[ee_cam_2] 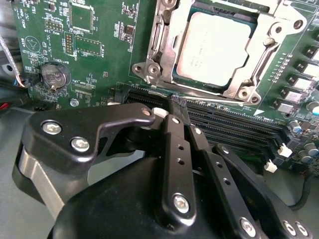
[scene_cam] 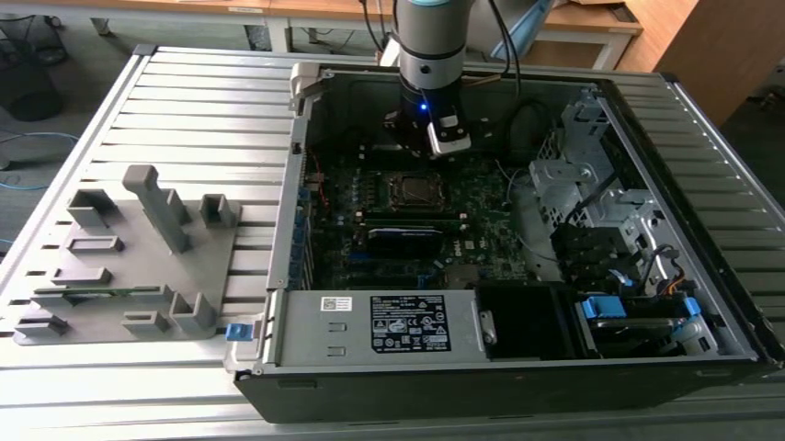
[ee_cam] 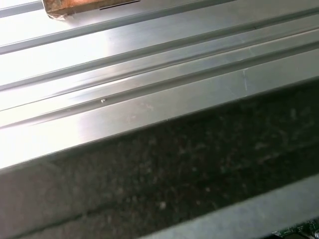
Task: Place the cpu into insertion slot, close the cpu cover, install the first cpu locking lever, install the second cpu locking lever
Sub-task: 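Install the first cpu locking lever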
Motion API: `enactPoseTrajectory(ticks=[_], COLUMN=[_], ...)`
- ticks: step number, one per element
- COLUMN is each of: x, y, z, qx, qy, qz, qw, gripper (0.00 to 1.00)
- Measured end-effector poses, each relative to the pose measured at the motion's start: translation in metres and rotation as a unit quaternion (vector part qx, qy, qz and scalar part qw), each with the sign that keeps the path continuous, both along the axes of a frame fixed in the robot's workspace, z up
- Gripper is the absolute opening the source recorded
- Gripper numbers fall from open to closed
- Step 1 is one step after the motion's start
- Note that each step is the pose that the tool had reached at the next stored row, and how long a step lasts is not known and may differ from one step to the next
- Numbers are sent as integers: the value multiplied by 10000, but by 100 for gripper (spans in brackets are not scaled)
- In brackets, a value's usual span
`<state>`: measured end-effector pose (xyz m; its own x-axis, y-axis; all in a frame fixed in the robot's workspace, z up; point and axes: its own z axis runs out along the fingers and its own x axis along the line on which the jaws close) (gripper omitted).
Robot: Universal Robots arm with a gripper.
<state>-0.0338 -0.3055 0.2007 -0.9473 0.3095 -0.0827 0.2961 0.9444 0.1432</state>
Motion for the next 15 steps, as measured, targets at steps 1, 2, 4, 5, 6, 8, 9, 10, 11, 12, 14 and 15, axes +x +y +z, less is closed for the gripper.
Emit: enactPoseTrajectory(ticks=[1, 2, 4, 5, 6, 8, 9, 10, 11, 12, 14, 15], x=[0, 0, 1, 2, 5, 13, 18, 22, 26, 30, 33, 33], y=[0, 0, 0, 1, 2, 7, 9, 11, 12, 13, 23, 30], z=[-1, -3, -5, -6, -6, -7, -7, -7, -7, -8, -8, -8], qx=[-3, -3, -3, -3, -3, -3, -3, -3, -3, -3, -3, -4], qy=[0, 0, 0, 0, 0, 0, 0, 0, 0, 0, -1, -1], qz=[0, 0, 0, -1, 0, 0, 0, -1, -1, -1, -3, -5], qw=[10000, 10000, 10000, 10000, 10000, 10000, 10000, 10000, 10000, 10000, 10000, 10000], gripper=[11, 11, 11, 11, 11, 11, 11, 11, 11, 11, 11, 11])
